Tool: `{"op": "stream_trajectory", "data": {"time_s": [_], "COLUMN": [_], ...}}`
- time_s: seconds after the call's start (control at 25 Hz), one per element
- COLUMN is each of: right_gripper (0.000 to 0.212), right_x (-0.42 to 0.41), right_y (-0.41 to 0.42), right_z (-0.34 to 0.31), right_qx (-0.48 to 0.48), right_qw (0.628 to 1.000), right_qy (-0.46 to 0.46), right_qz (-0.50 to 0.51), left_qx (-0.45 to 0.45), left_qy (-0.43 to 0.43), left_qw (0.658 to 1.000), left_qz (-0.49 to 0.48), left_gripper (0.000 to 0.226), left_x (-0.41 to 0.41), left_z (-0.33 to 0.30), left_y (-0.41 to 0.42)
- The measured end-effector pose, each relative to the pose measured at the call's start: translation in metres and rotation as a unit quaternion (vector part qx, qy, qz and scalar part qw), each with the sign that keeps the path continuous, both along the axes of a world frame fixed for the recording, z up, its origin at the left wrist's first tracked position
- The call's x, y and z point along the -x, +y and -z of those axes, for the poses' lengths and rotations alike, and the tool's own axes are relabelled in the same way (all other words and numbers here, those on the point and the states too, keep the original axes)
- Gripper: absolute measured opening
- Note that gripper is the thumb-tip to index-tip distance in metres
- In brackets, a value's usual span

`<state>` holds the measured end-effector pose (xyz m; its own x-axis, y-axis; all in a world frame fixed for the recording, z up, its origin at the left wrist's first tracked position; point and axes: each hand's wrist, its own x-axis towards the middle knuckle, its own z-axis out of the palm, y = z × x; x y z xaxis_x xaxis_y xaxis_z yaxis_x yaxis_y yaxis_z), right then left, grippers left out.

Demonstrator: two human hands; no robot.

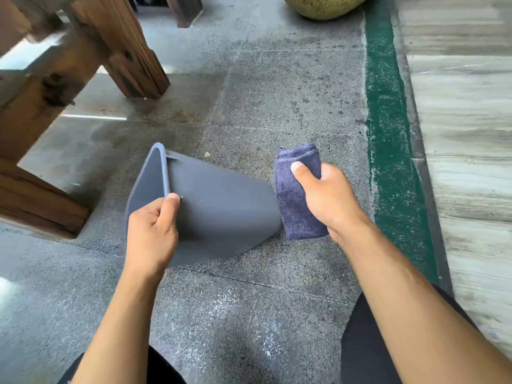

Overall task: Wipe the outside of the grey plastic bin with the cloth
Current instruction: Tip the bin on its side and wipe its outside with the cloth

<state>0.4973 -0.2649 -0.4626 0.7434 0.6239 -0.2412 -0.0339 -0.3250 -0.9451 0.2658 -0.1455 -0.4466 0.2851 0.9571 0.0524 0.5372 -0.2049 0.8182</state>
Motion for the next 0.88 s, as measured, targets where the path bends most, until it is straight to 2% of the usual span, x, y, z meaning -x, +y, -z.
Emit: {"op": "stream_trajectory", "data": {"time_s": [0.2, 0.32, 0.44, 0.56, 0.72, 0.88], "right_gripper": [0.049, 0.048, 0.045, 0.039, 0.036, 0.037], "right_x": [-0.001, 0.001, 0.009, 0.027, 0.065, 0.098], "right_y": [0.006, 0.01, 0.013, 0.014, 0.024, 0.053], "right_z": [0.003, 0.007, 0.009, 0.006, -0.01, -0.015], "right_qx": [0.007, 0.016, 0.026, 0.049, 0.053, 0.069], "right_qw": [1.0, 1.0, 0.999, 0.993, 0.981, 0.96], "right_qy": [-0.003, -0.012, -0.027, -0.064, -0.074, -0.163], "right_qz": [0.003, 0.001, -0.03, -0.087, -0.172, -0.215], "left_qx": [0.158, 0.29, 0.363, 0.44, 0.483, 0.479], "left_qy": [-0.098, -0.153, -0.184, -0.249, -0.305, -0.342], "left_qw": [0.981, 0.939, 0.906, 0.857, 0.817, 0.805], "left_qz": [-0.063, -0.102, -0.113, -0.098, -0.074, -0.074], "left_gripper": [0.033, 0.038, 0.044, 0.054, 0.07, 0.069], "left_x": [-0.003, -0.006, -0.009, -0.01, -0.015, -0.02], "left_z": [0.009, 0.007, 0.009, 0.007, 0.001, 0.0], "left_y": [0.003, 0.006, 0.003, 0.003, 0.002, -0.001]}}
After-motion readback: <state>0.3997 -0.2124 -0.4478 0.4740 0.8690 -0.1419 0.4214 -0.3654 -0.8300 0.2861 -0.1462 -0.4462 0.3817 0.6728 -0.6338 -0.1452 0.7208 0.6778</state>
